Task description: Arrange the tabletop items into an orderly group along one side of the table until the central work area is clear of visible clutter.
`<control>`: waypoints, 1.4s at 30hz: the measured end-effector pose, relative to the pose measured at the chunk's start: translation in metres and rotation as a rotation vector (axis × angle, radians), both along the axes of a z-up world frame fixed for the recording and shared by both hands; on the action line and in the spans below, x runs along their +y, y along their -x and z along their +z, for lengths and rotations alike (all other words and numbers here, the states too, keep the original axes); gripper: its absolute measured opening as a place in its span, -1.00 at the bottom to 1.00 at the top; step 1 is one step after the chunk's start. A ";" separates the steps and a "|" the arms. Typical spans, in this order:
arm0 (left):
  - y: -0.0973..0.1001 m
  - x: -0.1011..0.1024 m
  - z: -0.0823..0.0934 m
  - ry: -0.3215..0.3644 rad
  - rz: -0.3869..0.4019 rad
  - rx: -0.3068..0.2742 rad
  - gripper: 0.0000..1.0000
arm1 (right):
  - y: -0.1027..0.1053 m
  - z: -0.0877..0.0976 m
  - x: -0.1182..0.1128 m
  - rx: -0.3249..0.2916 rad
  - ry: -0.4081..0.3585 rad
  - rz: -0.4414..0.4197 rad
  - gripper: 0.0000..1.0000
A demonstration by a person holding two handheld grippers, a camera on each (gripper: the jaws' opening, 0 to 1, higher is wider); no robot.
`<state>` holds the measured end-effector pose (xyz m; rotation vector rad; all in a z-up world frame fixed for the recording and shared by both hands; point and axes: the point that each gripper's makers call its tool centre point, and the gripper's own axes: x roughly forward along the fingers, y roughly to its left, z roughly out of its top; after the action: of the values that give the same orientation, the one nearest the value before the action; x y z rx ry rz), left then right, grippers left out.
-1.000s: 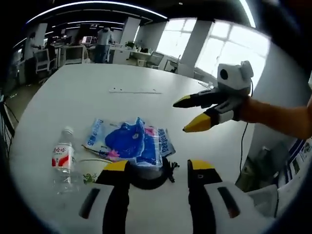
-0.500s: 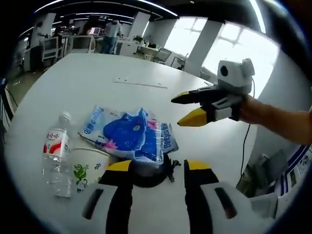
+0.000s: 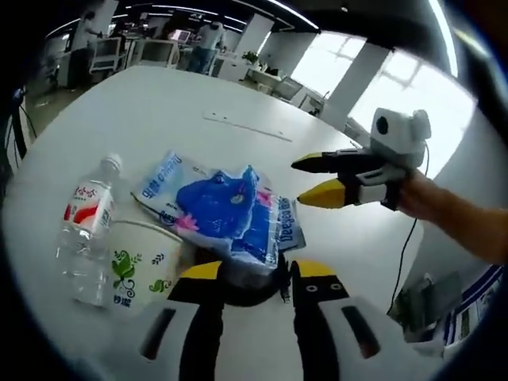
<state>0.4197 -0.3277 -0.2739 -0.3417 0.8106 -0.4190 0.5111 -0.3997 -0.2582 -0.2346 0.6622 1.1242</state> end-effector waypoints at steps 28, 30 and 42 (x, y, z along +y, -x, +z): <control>-0.013 -0.011 -0.018 0.133 0.179 0.103 -0.59 | -0.012 -0.024 0.003 0.046 -0.002 0.001 -0.28; -0.015 -0.012 -0.018 0.130 0.177 0.101 -0.60 | -0.014 -0.026 0.004 0.052 -0.004 0.004 -0.31; -0.019 -0.010 -0.025 0.138 0.171 0.119 -0.70 | -0.019 -0.037 0.011 0.070 -0.001 0.016 -0.56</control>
<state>0.4382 -0.3380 -0.2986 -0.5645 0.8624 -0.2973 0.5297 -0.3887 -0.2952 -0.2011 0.7226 1.1522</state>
